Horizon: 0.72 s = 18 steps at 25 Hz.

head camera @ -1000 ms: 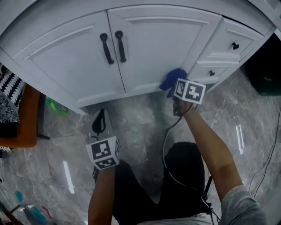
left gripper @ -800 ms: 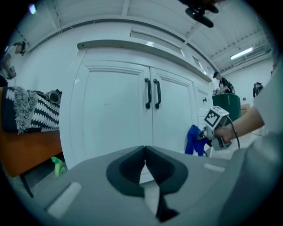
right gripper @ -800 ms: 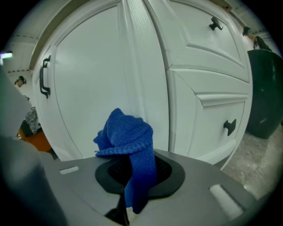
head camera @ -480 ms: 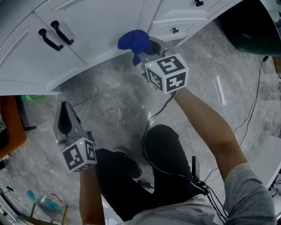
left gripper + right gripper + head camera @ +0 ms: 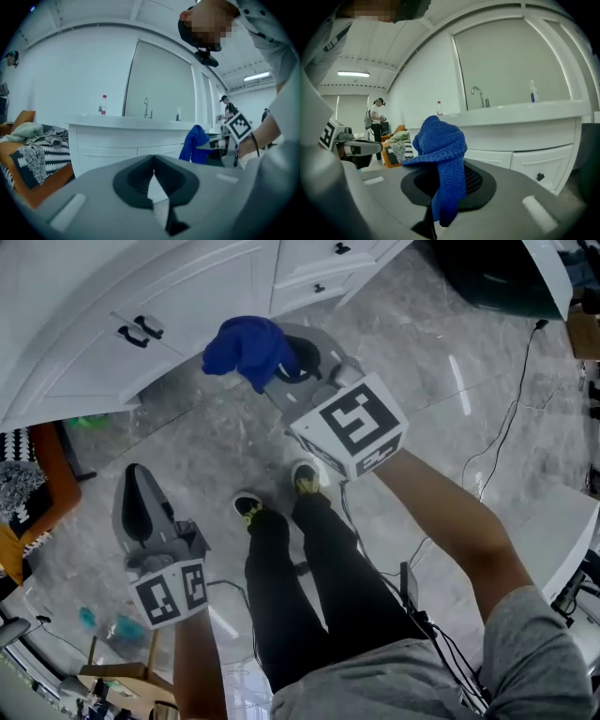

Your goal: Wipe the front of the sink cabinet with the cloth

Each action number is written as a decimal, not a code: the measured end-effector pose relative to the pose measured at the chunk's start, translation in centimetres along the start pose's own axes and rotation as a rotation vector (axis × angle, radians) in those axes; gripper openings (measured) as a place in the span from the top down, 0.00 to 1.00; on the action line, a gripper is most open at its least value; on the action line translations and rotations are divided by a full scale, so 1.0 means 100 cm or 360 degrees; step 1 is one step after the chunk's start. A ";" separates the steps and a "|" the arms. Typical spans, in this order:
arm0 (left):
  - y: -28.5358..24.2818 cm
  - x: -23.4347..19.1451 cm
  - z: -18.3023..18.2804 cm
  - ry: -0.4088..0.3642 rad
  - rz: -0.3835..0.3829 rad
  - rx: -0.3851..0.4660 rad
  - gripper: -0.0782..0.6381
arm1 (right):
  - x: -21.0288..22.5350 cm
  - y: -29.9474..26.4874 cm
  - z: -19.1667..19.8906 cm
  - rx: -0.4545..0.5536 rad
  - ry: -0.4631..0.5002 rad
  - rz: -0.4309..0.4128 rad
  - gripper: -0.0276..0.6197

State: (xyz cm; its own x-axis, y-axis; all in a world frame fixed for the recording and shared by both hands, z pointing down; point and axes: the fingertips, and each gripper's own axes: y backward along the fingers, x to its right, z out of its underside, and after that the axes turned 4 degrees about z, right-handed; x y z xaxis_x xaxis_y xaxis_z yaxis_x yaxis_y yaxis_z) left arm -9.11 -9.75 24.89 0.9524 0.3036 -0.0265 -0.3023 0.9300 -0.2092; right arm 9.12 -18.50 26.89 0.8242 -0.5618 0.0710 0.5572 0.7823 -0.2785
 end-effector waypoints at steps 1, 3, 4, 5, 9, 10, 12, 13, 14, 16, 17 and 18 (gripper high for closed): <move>0.009 0.008 -0.021 0.0009 0.0026 0.0000 0.88 | -0.006 0.018 -0.019 -0.0006 -0.0011 -0.0015 0.85; 0.025 0.024 -0.062 0.0008 0.0086 -0.0009 0.88 | -0.017 0.057 -0.057 -0.0028 -0.0024 -0.0051 0.85; 0.034 0.033 -0.081 0.0004 0.0121 -0.0019 0.88 | -0.022 0.078 -0.074 -0.0042 -0.0023 -0.0067 0.85; 0.044 0.041 -0.100 -0.0001 0.0161 -0.0029 0.88 | -0.027 0.098 -0.092 -0.0053 -0.0016 -0.0075 0.85; 0.079 0.062 -0.169 -0.0045 0.0269 -0.0069 0.88 | -0.030 0.173 -0.159 -0.0092 -0.0007 -0.0013 0.85; 0.086 0.067 -0.186 -0.0050 0.0301 -0.0066 0.88 | -0.027 0.189 -0.175 -0.0084 -0.0019 0.0023 0.85; 0.105 0.079 -0.213 -0.0044 0.0387 -0.0056 0.88 | -0.020 0.219 -0.202 -0.0062 -0.0043 0.0115 0.85; 0.115 0.085 -0.225 -0.0037 0.0415 -0.0055 0.88 | -0.017 0.234 -0.211 -0.0049 -0.0069 0.0172 0.85; 0.124 0.088 -0.236 -0.0031 0.0429 -0.0051 0.88 | -0.014 0.247 -0.221 -0.0030 -0.0108 0.0230 0.85; 0.137 0.089 -0.256 -0.0028 0.0416 -0.0023 0.88 | -0.012 0.267 -0.239 0.0016 -0.0176 0.0315 0.85; 0.143 0.089 -0.265 -0.0030 0.0392 -0.0005 0.88 | -0.014 0.274 -0.247 0.0035 -0.0188 0.0335 0.85; 0.149 0.088 -0.272 -0.0037 0.0365 0.0013 0.88 | -0.017 0.279 -0.255 0.0051 -0.0189 0.0346 0.85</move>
State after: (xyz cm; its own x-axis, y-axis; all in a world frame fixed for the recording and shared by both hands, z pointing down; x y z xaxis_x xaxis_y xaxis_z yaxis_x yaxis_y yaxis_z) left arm -4.19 1.11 -5.05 0.8577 0.5117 -0.0499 -0.5110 0.8378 -0.1922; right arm 20.71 -2.62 -5.38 0.9301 -0.3451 0.1254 0.3667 0.8906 -0.2690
